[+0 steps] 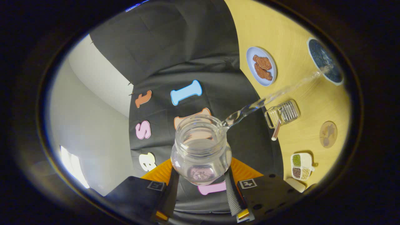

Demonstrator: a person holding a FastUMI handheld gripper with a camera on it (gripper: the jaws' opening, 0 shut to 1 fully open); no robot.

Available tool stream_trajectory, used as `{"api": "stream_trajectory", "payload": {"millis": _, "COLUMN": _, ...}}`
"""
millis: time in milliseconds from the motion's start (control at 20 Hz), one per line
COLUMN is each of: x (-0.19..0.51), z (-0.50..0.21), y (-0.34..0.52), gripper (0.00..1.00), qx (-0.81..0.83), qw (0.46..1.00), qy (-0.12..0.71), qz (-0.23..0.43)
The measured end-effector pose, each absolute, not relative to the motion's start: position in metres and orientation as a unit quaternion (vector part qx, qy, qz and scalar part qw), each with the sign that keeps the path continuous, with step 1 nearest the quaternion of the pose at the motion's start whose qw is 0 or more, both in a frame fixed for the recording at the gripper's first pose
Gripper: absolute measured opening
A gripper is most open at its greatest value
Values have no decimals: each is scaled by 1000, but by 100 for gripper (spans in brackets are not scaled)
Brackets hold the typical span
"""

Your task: Take the bottle from table, then pour the juice into the cup, finally place the bottle on the coaster

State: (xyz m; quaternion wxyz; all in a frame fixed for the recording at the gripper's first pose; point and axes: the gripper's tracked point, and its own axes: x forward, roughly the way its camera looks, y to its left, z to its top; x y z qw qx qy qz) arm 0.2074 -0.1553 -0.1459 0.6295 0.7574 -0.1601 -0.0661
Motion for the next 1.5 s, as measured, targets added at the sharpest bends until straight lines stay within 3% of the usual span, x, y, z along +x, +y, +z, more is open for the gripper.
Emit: {"api": "stream_trajectory", "payload": {"millis": 1500, "x": 198, "z": -97, "y": -184, "gripper": 71, "qx": 790, "qw": 550, "qy": -264, "qz": -50}}
